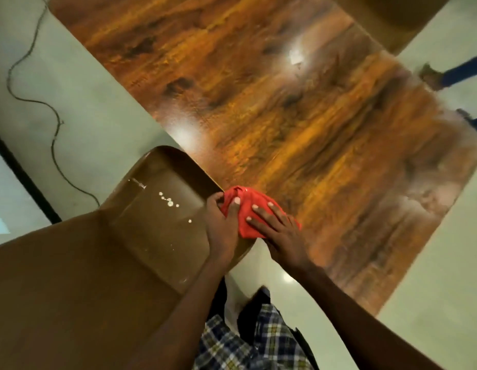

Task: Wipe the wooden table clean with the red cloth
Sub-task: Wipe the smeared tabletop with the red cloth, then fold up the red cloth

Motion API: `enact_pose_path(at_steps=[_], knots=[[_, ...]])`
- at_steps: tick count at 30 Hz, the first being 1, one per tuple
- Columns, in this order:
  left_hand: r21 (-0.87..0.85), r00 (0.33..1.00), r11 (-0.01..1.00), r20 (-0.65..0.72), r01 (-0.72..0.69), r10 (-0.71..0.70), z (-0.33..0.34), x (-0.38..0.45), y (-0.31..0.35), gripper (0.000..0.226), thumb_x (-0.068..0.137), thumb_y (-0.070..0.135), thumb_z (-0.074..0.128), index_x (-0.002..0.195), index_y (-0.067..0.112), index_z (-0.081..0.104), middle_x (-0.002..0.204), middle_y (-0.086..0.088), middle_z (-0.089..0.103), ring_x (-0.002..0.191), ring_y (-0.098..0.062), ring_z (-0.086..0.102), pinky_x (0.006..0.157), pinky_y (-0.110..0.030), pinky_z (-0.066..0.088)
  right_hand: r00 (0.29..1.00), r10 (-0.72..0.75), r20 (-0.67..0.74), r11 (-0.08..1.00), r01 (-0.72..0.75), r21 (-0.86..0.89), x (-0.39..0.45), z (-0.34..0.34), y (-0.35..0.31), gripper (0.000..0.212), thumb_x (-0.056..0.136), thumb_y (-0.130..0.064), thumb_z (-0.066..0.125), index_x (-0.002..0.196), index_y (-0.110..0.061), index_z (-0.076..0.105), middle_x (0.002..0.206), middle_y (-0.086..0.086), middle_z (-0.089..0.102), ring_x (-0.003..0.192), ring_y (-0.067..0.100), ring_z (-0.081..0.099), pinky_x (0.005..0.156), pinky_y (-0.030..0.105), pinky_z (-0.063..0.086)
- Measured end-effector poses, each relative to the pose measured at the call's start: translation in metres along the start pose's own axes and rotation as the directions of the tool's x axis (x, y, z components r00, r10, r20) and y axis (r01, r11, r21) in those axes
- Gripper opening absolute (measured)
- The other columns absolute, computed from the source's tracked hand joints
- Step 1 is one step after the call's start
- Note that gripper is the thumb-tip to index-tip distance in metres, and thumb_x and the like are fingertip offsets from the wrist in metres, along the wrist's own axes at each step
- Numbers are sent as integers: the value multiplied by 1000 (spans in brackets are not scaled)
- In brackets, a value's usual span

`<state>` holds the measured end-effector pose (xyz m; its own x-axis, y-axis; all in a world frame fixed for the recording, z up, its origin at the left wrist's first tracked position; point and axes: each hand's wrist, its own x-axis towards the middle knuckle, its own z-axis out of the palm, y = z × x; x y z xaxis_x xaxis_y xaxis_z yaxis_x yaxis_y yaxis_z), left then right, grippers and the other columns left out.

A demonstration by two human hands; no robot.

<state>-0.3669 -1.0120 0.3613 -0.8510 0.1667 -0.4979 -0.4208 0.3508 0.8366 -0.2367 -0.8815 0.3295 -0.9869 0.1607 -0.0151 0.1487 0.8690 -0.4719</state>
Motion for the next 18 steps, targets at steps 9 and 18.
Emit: enact_pose_path(at_steps=[9, 18], knots=[[290, 916, 942, 307, 167, -257, 53, -121, -24, 39, 74, 32, 77, 109, 20, 63, 102, -2, 71, 97, -22, 70, 85, -35, 59, 956, 255, -146, 954, -224, 202, -169, -16, -5, 55, 91, 0, 77, 138, -26, 69, 149, -7, 61, 124, 30, 63, 101, 39, 51], [67, 797, 878, 392, 474, -460, 17, -174, -26, 38, 83, 15, 82, 114, 9, 61, 105, -13, 76, 93, -29, 77, 71, -42, 66, 851, 441, 286, 611, -518, 599, -206, -72, -74, 71, 81, -40, 80, 142, -60, 51, 114, -21, 71, 80, 10, 74, 65, 32, 60]])
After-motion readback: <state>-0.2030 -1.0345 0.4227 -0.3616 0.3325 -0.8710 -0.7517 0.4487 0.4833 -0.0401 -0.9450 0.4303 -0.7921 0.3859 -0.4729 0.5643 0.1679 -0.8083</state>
